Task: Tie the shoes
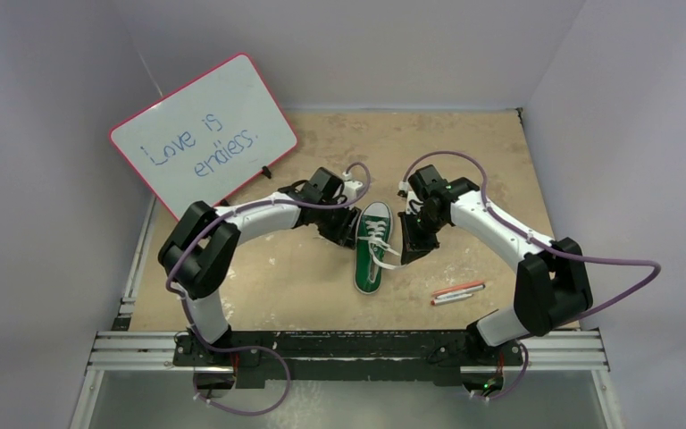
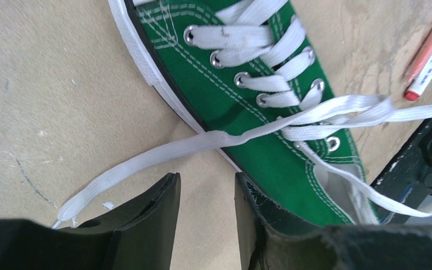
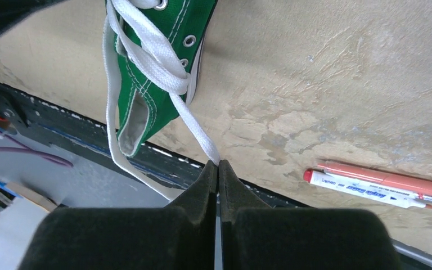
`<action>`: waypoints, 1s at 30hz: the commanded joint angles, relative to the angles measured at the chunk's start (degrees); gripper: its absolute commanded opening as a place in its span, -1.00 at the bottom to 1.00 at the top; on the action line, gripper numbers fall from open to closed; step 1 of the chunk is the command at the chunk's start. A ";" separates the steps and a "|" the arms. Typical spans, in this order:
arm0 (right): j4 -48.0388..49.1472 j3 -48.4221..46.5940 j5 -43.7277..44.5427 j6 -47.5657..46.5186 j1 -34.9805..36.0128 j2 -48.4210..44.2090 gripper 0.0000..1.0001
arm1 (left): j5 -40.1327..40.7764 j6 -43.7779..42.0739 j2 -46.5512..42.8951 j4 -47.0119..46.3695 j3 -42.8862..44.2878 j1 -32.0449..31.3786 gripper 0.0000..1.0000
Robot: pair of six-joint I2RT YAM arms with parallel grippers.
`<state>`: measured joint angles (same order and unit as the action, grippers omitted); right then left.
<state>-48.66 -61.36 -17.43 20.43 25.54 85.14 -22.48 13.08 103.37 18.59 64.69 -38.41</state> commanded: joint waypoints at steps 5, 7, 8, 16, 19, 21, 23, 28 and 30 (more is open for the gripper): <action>3.16 0.83 -1.33 -7.19 -0.04 -1.36 -1.00 | -4.06 -1.10 -8.54 -2.38 -0.07 1.94 -0.07; 3.65 1.19 -1.13 -7.92 -0.05 -1.38 -1.00 | -3.13 -0.49 -8.03 -5.71 -0.80 1.94 0.01; 3.60 1.35 -0.99 -8.28 0.03 -1.34 -1.00 | -2.73 -1.04 -6.79 -5.83 -0.33 1.94 0.02; 3.12 3.38 0.70 -9.41 -0.03 -0.70 -1.00 | -9.49 0.30 3.04 -10.93 3.65 2.02 0.04; 2.64 3.05 2.40 -9.48 -0.04 -0.85 -1.00 | -12.04 1.61 3.52 -14.36 1.92 1.94 0.05; 2.28 2.84 3.24 -9.14 -0.04 -0.91 -1.00 | -13.27 1.67 4.02 -15.30 0.87 1.94 0.05; 2.34 2.75 3.66 -9.01 -0.03 -1.22 -1.00 | -12.95 0.80 4.95 -14.28 0.25 1.95 0.03; -0.28 1.25 10.84 -5.63 -0.09 -2.46 -1.00 | -11.56 -0.52 6.38 -11.14 -0.07 1.94 -0.21; -0.06 -0.06 13.06 -6.70 -0.08 -2.87 -1.00 | -10.48 -0.68 5.68 -10.37 -0.51 1.94 -0.38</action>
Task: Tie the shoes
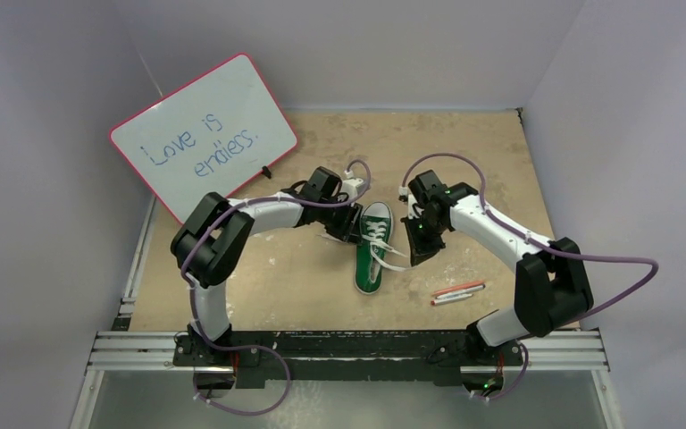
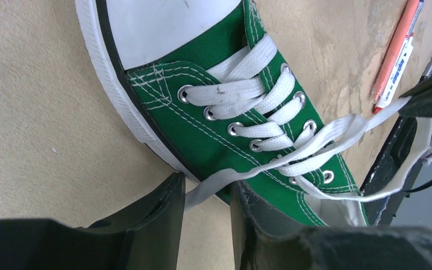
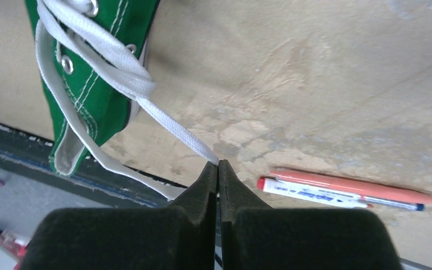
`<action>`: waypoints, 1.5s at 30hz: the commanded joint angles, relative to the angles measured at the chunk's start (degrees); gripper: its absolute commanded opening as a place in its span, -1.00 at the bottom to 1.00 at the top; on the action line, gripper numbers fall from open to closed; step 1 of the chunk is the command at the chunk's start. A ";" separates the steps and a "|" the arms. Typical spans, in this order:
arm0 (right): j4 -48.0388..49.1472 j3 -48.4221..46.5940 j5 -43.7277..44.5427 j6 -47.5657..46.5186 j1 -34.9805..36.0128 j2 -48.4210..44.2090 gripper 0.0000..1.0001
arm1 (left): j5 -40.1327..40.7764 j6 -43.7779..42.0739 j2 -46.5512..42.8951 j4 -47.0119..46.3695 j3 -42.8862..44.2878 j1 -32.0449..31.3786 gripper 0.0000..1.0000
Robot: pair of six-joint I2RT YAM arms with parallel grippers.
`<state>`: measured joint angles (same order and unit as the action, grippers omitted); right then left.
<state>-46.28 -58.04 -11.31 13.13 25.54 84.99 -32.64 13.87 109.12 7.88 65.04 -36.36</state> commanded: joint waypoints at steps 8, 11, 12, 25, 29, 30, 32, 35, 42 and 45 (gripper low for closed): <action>-1.51 -4.57 5.75 -0.40 -0.05 -4.39 -1.00 | -0.44 -0.38 -8.58 3.10 -2.28 0.68 -0.66; -1.49 -3.62 2.67 0.20 0.00 -4.69 -1.00 | 0.64 -0.59 -12.20 4.18 -1.70 1.43 -0.48; -1.45 -3.68 2.55 0.17 -0.05 -4.55 -1.00 | 1.61 -1.43 -12.55 5.41 -1.07 1.54 -0.35; -1.18 -5.97 1.17 -0.73 -0.05 -3.36 -1.00 | -7.79 -12.38 -1.44 10.45 5.60 1.13 0.02; -1.03 -6.38 0.59 -0.33 -0.05 -3.55 -1.00 | -7.59 -12.13 -0.34 8.90 4.74 0.08 -0.01; -0.94 -6.32 0.43 -0.30 -0.05 -3.71 -1.00 | -7.38 -11.89 0.13 8.67 4.73 0.07 -0.03; -0.71 -5.96 -0.19 -0.20 -0.05 -4.01 -1.00 | -4.60 -10.17 0.75 7.47 4.75 0.15 -0.19; -2.70 -6.58 -0.37 -0.33 0.00 -4.39 -1.00 | 1.27 -6.60 0.44 7.18 5.10 0.43 -0.63; -12.74 -4.40 -7.18 6.90 -0.07 -10.45 -1.00 | 6.08 0.00 -9.61 5.28 -1.65 0.68 -1.00; -17.23 -4.71 0.54 7.74 -0.14 -11.80 -1.00 | 6.58 3.78 -14.38 3.72 -5.25 0.65 -1.00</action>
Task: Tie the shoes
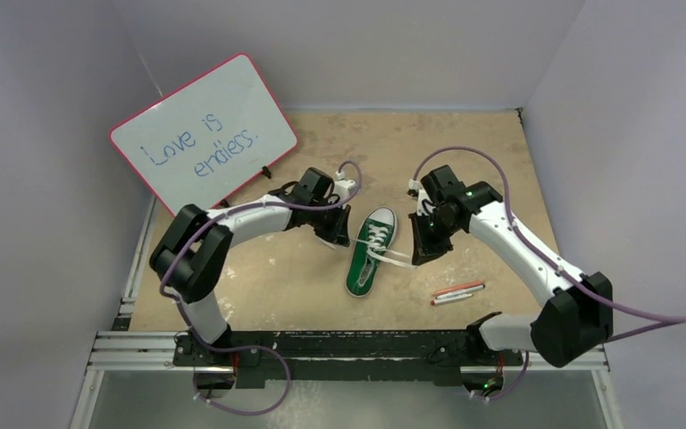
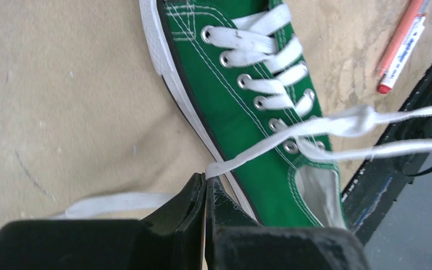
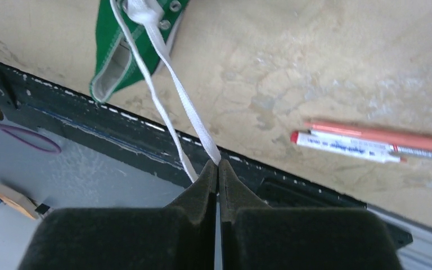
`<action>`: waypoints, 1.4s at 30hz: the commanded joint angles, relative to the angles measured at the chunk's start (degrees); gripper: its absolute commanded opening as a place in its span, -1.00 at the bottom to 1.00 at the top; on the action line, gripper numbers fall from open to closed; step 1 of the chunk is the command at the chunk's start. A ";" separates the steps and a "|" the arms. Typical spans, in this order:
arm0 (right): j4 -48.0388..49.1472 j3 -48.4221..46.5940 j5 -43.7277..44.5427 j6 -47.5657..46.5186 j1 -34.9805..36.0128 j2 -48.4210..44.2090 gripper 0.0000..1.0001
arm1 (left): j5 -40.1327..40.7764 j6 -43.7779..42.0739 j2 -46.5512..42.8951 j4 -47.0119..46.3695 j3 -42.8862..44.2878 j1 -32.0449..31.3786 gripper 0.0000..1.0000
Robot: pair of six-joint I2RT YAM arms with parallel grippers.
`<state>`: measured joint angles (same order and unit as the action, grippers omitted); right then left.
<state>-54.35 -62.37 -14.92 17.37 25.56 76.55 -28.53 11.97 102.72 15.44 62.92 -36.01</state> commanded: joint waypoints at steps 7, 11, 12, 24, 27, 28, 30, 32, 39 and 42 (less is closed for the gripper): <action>-8.41 -4.15 7.80 8.22 -0.19 -6.12 -1.00 | 3.02 11.74 -15.56 -6.58 -7.93 0.24 -1.00; -8.30 -5.79 12.33 10.25 -0.16 -9.25 -1.00 | 4.05 12.76 -17.86 -6.41 -7.85 0.24 -1.00; -7.93 -5.87 12.06 10.22 -0.16 -10.26 -1.00 | 4.28 12.92 -18.16 -6.36 -7.66 0.24 -1.00; -3.18 -7.67 11.50 4.14 -0.21 -7.01 -1.00 | 5.32 17.17 -21.66 -9.00 -9.01 0.24 -1.00; -0.59 -12.50 6.19 2.71 -0.21 -6.43 -0.94 | 4.98 17.45 -21.65 -9.13 -9.47 0.30 -1.00; -1.12 -14.32 5.64 2.33 -0.17 -5.83 -0.94 | 4.97 17.66 -21.72 -9.42 -9.78 0.27 -1.00; -3.47 -17.31 5.15 1.44 -0.17 -4.22 -0.94 | 4.95 18.08 -21.85 -10.27 -10.50 0.24 -1.00; -6.08 -19.31 5.18 0.70 -0.16 -2.90 -0.97 | 4.82 18.71 -21.99 -11.10 -11.06 0.26 -1.00; -15.87 -19.59 11.55 -2.93 -0.22 5.21 -0.98 | 5.85 19.87 -22.74 -9.90 -11.86 0.25 -1.00; -15.77 -18.37 14.69 -0.84 -0.16 6.54 -0.87 | 5.79 20.81 -23.53 -9.40 -13.58 0.24 -1.00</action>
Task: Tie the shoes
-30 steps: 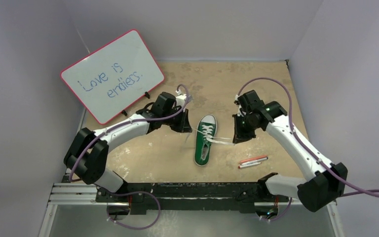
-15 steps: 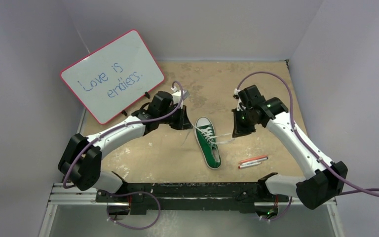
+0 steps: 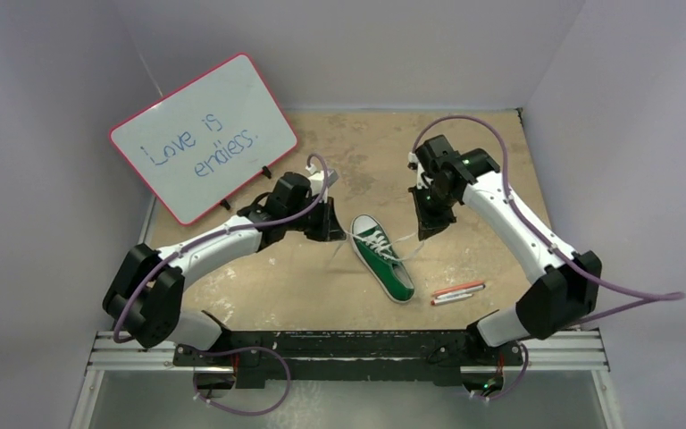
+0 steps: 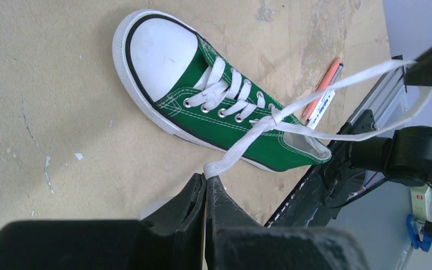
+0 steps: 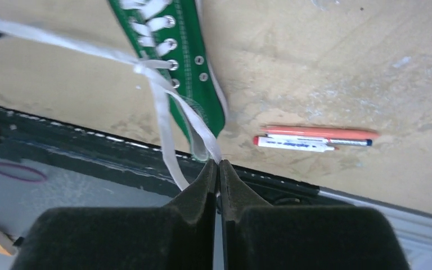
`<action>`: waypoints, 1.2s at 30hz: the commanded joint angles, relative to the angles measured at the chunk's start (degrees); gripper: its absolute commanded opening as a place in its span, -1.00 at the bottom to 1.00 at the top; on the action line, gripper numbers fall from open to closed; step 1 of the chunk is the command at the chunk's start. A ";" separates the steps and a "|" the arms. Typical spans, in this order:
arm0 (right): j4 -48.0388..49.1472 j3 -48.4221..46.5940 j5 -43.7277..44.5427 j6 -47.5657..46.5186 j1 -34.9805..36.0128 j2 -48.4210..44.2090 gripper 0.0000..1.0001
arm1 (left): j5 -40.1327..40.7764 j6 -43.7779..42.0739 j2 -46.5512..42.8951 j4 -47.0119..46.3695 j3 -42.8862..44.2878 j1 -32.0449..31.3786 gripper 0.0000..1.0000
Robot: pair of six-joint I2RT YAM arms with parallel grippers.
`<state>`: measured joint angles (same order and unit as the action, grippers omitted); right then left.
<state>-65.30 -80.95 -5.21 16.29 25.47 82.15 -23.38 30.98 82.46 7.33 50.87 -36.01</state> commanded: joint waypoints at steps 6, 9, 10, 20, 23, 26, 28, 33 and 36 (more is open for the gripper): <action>16.08 9.72 21.55 1.19 -0.07 -4.61 -0.58 | 0.02 3.02 -4.73 -2.19 -4.76 0.24 -1.00; 26.36 15.91 28.70 -0.80 -0.07 -6.94 -0.66 | -0.15 2.94 -5.02 -1.95 -4.85 0.24 -1.00; 29.56 17.73 28.91 -2.05 -0.14 -7.22 -0.74 | -0.10 2.88 -5.17 -1.89 -4.90 0.24 -1.00; 12.62 18.54 2.07 7.55 -8.47 -0.88 0.00 | -2.76 1.05 -2.99 -2.58 -4.39 0.24 -1.00; 19.91 26.91 -8.42 11.11 -9.13 -3.57 0.21 | -4.27 -0.08 -0.78 -2.28 -3.36 0.24 -1.00; 23.04 31.80 -15.08 13.54 -10.22 -0.02 0.21 | -5.47 -1.33 0.82 -0.95 -2.07 0.24 -1.00; 26.87 34.38 -19.31 16.34 -10.24 2.08 0.14 | -6.02 -1.90 1.43 0.04 -1.40 0.24 -1.00; 39.98 40.07 -22.06 27.18 -10.15 3.85 -0.04 | -7.70 -2.77 2.14 2.56 -0.11 0.24 -1.00; 39.09 40.23 -20.80 30.46 -10.28 3.86 -0.06 | -7.87 -3.98 2.27 4.21 0.99 0.29 -1.00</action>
<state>-33.71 -41.78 -23.88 37.98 14.55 85.45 -29.04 29.87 84.66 10.44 48.31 -36.01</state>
